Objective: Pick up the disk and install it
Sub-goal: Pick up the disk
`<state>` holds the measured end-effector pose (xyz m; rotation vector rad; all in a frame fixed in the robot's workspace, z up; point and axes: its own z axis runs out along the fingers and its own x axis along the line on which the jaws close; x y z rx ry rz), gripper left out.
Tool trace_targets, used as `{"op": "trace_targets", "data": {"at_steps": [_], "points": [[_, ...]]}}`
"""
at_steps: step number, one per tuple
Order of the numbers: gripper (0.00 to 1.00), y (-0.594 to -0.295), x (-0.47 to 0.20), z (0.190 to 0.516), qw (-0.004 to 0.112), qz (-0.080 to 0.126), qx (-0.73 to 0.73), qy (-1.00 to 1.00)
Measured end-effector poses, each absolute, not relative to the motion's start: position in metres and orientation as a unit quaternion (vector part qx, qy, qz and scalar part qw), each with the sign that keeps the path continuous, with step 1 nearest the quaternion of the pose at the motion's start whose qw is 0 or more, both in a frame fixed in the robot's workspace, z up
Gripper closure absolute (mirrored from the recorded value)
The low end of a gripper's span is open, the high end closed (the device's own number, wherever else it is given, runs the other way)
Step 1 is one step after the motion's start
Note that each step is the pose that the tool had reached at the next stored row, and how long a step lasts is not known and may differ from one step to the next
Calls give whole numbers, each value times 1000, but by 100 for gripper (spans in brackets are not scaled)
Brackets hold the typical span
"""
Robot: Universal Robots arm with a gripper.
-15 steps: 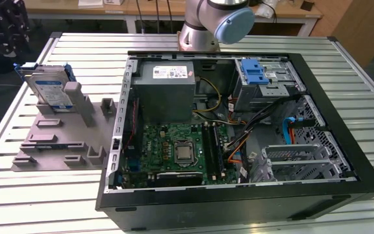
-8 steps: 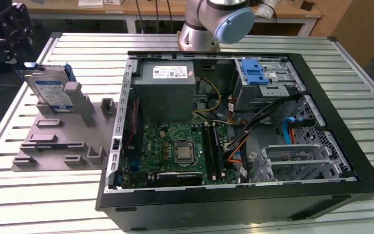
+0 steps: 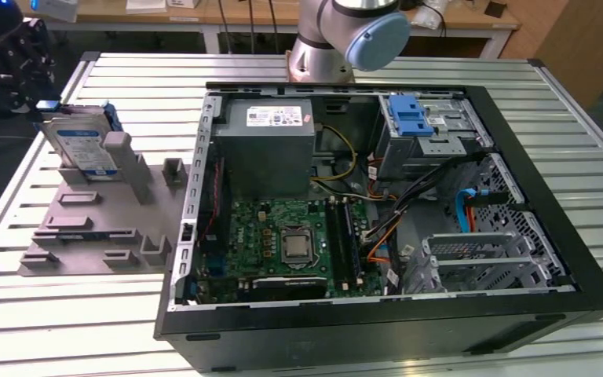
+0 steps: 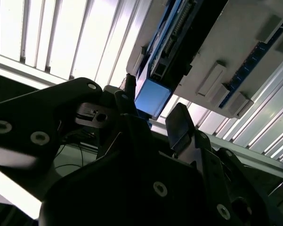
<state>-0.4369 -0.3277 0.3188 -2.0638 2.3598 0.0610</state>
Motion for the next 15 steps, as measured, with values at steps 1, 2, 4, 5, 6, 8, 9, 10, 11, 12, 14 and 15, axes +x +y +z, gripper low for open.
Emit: {"op": "trace_targets", "data": {"at_steps": [1,2,4,5,6,8,9,10,11,12,14,15], "points": [[47,-328,-437,317,3,20,-658,753],[47,-328,-437,315,3,20,-658,753],[47,-328,-437,311,3,20,-658,753],[47,-328,-437,310,3,20,-658,753],[47,-328,-437,308,3,20,-658,753],[49,-328,-437,305,3,20,-658,753],[55,-328,-437,305,3,20,-658,753],[55,-328,-437,305,2,20,-658,753],[61,-328,-437,305,2,20,-658,753],[61,-328,-437,305,3,20,-658,753],[61,-328,-436,304,3,20,-658,753],[61,-328,-436,304,3,20,-658,753]]}}
